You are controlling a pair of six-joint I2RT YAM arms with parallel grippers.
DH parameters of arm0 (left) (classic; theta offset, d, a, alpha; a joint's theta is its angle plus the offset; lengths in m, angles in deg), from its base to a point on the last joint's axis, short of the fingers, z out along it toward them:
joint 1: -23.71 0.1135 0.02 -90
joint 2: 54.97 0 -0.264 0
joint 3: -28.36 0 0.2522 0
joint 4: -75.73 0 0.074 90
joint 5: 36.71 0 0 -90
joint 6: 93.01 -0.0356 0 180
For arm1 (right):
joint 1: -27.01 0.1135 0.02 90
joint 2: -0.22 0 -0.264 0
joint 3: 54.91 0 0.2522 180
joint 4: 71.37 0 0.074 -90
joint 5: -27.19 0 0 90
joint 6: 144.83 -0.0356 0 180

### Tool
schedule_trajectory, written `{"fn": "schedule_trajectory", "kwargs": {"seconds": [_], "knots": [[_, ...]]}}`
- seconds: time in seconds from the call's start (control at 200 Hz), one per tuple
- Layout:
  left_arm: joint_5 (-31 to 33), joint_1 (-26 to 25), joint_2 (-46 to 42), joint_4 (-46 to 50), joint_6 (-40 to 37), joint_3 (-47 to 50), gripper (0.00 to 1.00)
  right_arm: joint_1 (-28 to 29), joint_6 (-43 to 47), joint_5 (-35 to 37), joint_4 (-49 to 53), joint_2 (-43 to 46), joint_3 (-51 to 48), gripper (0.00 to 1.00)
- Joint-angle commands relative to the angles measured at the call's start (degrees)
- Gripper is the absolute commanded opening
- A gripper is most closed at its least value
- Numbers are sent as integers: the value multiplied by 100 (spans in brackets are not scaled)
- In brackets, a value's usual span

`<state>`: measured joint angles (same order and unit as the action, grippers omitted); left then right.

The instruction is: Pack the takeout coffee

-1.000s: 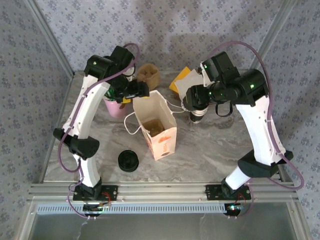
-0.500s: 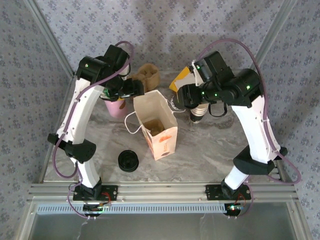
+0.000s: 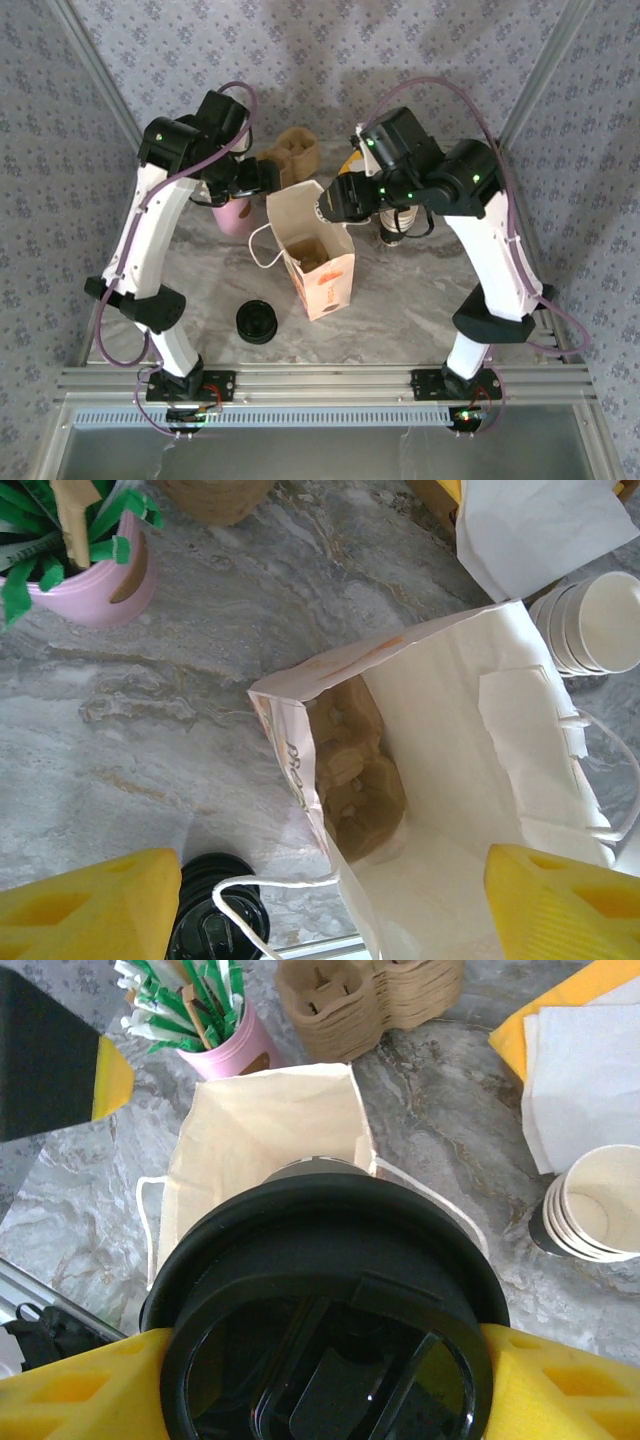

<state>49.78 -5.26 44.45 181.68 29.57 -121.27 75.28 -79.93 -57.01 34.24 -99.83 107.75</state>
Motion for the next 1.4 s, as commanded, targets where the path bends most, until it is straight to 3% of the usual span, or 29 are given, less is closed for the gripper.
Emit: {"fn": "schedule_trajectory", "kwargs": {"seconds": [0.0,0.18,0.465,0.675,1.054,1.394], "knots": [[293,61,-370,600,63,-1,79,222,-180,225,1089,-132,205,70],[576,71,-853,362,176,332,79,525,-308,423,1087,-328,132,70],[512,76,-1920,-464,416,1962,80,720,-380,609,1095,-688,-102,70],[474,76,-2521,-1128,425,2815,90,764,-468,672,1098,-829,-389,71],[-32,89,-3428,-2393,495,4331,98,788,-504,583,1098,-1223,-596,70],[238,98,-3534,-2310,234,4448,100,778,-583,545,1098,-1305,-815,70]]}}
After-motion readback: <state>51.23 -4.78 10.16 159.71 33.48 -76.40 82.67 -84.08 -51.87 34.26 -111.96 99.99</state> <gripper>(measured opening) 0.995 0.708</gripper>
